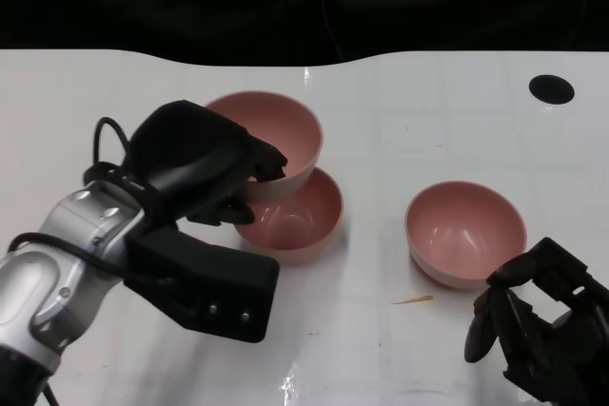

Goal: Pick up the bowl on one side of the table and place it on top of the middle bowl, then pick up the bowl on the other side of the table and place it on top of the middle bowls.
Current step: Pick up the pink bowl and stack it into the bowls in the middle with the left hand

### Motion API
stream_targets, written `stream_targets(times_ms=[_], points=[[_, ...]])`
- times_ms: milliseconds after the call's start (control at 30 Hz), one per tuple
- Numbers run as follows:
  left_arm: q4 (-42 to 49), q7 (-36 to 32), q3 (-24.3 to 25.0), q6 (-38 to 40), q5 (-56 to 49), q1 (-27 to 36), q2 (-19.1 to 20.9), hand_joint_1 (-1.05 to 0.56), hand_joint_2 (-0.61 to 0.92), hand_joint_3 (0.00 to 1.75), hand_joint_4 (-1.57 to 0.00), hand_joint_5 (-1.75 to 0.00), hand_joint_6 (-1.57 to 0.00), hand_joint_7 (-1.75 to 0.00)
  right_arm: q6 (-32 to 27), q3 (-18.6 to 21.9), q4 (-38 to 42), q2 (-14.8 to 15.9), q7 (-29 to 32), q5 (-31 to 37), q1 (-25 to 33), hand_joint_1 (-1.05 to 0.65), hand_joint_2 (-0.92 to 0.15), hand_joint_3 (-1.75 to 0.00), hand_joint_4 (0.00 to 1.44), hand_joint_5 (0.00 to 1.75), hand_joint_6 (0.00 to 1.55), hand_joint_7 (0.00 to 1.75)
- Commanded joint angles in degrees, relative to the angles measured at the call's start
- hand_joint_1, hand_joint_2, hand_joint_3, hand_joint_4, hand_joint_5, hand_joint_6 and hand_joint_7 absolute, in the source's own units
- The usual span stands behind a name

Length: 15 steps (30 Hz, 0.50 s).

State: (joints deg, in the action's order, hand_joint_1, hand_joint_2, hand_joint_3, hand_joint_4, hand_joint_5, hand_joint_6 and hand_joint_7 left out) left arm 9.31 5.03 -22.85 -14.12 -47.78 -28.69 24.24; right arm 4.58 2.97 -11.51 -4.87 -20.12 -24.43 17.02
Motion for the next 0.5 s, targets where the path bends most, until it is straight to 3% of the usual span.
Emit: stream_targets(times_ms=[33,233,300,367,433,500], points=[[2.30,-1.88,-0.91,-0.41,-1.09,-1.68,-0.53,-0.17,0.91,0.06,-0.82,-1.41,-0.93,-0.89,0.68,0.03,-0.79,0.26,0.16,-0.36,0.41,-0.19,-0.58,-0.96,0.90,1.63,0.81,1.36],[5.29,-1.64,-2.32,-0.74,-1.78,-3.62,-1.62,-0.21,0.92,0.09,-0.86,-1.16,-0.98,-0.61,1.20,-0.42,-0.92,-0.04,0.65,0.15,0.82,-0.19,-0.56,-0.99,0.91,1.62,0.82,1.34],[6.30,-1.48,-2.72,-0.72,-1.82,-4.36,-2.12,-0.22,0.92,0.10,-0.93,-0.91,-1.00,-0.43,1.31,-0.63,-0.85,-0.18,0.68,0.04,0.96,-0.19,-0.56,-0.99,0.91,1.62,0.82,1.34],[7.64,-1.37,-2.91,-0.83,-1.33,-4.96,-2.74,-0.22,0.92,0.07,-1.06,-0.54,-1.07,-0.17,1.81,-0.90,-0.74,-0.45,0.85,0.25,1.08,-0.19,-0.56,-1.00,0.92,1.61,0.82,1.34],[9.06,-1.75,-3.23,-1.16,-1.19,-5.45,-3.07,-0.21,0.92,0.06,-1.14,-0.40,-1.12,-0.09,1.97,-1.17,-0.85,-0.70,1.22,0.56,1.24,-0.19,-0.55,-1.01,0.92,1.61,0.83,1.34],[10.12,-2.12,-3.64,-1.18,-1.46,-5.77,-3.35,-0.22,0.92,0.06,-1.16,-0.35,-1.13,-0.06,2.42,-1.40,-0.73,-0.88,1.24,0.88,1.28,-0.19,-0.54,-1.01,0.92,1.61,0.83,1.34]])
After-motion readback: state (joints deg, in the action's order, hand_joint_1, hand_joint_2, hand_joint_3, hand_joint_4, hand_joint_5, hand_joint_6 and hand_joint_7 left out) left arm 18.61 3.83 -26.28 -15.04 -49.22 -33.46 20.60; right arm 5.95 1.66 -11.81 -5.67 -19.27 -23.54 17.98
